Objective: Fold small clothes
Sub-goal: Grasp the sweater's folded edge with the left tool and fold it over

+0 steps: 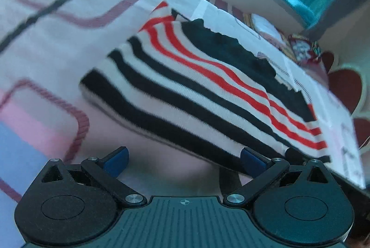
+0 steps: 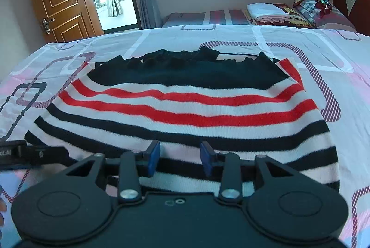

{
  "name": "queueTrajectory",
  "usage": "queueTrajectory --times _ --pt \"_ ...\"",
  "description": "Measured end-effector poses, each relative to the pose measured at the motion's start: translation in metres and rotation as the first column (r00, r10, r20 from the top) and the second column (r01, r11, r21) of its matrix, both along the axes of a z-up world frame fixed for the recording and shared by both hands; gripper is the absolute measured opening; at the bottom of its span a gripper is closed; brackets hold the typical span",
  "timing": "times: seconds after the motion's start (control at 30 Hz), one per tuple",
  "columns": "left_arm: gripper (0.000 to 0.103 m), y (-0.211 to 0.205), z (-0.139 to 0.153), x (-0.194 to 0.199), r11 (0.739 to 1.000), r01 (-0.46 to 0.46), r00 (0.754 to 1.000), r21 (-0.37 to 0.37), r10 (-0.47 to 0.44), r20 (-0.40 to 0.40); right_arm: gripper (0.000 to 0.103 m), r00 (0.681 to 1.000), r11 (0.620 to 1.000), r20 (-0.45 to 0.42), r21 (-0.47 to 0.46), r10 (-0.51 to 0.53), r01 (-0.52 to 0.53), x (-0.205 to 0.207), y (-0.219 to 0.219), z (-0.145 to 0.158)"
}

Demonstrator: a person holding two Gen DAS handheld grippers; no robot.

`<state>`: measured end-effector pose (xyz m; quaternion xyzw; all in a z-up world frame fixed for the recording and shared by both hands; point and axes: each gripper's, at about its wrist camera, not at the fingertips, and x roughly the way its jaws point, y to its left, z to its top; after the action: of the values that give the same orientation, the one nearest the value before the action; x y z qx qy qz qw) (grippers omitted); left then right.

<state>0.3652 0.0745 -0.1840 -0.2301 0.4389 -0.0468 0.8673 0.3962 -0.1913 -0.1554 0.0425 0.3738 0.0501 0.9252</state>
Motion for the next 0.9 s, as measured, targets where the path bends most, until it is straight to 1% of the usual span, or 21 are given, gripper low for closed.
queueTrajectory --times 0.1,0.17,0.23,0.27,0.3,0.33,0.37,0.4,0.47,0.53,0.57,0.6,0.63,0.67,0.7,0.73,0.77,0.83,0.87,0.9 --pt "0.102 0.008 -0.008 -0.001 0.995 -0.031 0.999 -0.093 0.034 0.035 0.039 1.000 1.000 0.003 0.002 -0.001 0.001 -0.003 0.000 0.000" --pt "0.101 0.015 -0.015 0.002 0.984 -0.068 0.995 -0.162 0.078 0.057 0.039 1.000 1.000 0.004 0.005 -0.001 0.001 -0.003 0.000 -0.001" --pt "0.079 0.021 -0.020 0.009 0.970 -0.104 0.990 -0.221 0.123 0.074 0.039 1.000 1.000 0.008 0.010 -0.002 0.002 -0.003 -0.001 -0.002" --pt "0.062 0.023 -0.026 0.014 0.960 -0.121 0.988 -0.252 0.141 0.061 0.039 1.000 1.000 0.012 0.010 -0.003 0.003 -0.002 -0.001 -0.003" --pt "0.053 0.026 -0.031 0.018 0.947 -0.150 0.982 -0.284 0.175 0.065 0.039 1.000 1.000 0.019 0.008 -0.003 0.003 -0.001 -0.002 -0.003" --pt "0.049 0.029 -0.036 0.022 0.935 -0.172 0.978 -0.311 0.200 0.060 0.039 1.000 1.000 0.026 0.008 -0.004 0.004 0.000 -0.002 -0.003" --pt "0.048 0.032 -0.039 0.026 0.926 -0.184 0.975 -0.331 0.215 0.059 0.039 1.000 1.000 0.029 0.009 -0.005 0.004 0.001 -0.003 -0.004" --pt "0.048 0.033 -0.042 0.031 0.914 -0.195 0.971 -0.354 0.231 0.060 0.039 0.999 1.000 0.034 0.010 -0.007 0.007 0.004 -0.004 -0.004" --pt "0.048 0.032 -0.044 0.038 0.903 -0.213 0.966 -0.373 0.252 0.058 0.039 0.999 1.000 0.045 0.015 -0.008 0.008 0.011 -0.005 -0.004" --pt "0.048 0.028 -0.044 0.045 0.902 -0.223 0.963 -0.371 0.263 0.062 0.039 0.999 1.000 0.053 0.006 -0.002 0.002 0.019 -0.003 -0.005" --pt "0.048 0.025 -0.043 0.049 0.906 -0.222 0.962 -0.361 0.263 0.068 0.039 0.999 1.000 0.054 0.000 0.004 -0.004 0.024 -0.001 -0.006" --pt "0.043 0.025 -0.042 0.053 0.908 -0.224 0.962 -0.353 0.264 0.069 0.039 0.998 1.000 0.054 -0.008 0.011 -0.011 0.029 0.001 -0.006" --pt "0.034 0.026 -0.041 0.054 0.911 -0.229 0.962 -0.343 0.266 0.065 0.039 0.998 1.000 0.059 -0.016 0.013 -0.012 0.033 0.002 -0.006" --pt "0.027 0.025 -0.042 0.057 0.912 -0.237 0.962 -0.336 0.269 0.052 0.039 0.998 0.999 0.066 -0.028 0.017 -0.015 0.037 0.005 -0.006" --pt "0.023 0.026 -0.041 0.058 0.911 -0.241 0.961 -0.335 0.273 0.051 0.039 0.997 0.999 0.071 -0.039 0.024 -0.021 0.043 0.007 -0.006" --pt "0.022 0.025 -0.039 0.059 0.918 -0.235 0.962 -0.319 0.267 0.060 0.039 0.997 0.999 0.072 -0.042 0.030 -0.027 0.047 0.009 -0.006" --pt "0.020 0.022 -0.036 0.060 0.928 -0.224 0.964 -0.298 0.256 0.074 0.039 0.997 0.999 0.075 -0.043 0.036 -0.032 0.052 0.011 -0.006" --pt "0.018 0.018 -0.024 0.060 0.941 -0.199 0.966 -0.274 0.236 0.110 0.039 0.996 0.997 0.075 -0.068 0.048 -0.043 0.058 0.017 -0.008" --pt "0.017 0.016 -0.016 0.061 0.947 -0.181 0.966 -0.265 0.222 0.135 0.041 0.997 0.994 0.045 -0.097 0.061 -0.057 0.062 0.022 -0.014" --pt "0.017 0.012 -0.005 0.061 0.959 -0.147 0.965 -0.244 0.194 0.179 0.042 0.997 0.990 0.029 -0.124 0.075 -0.071 0.064 0.026 -0.021"
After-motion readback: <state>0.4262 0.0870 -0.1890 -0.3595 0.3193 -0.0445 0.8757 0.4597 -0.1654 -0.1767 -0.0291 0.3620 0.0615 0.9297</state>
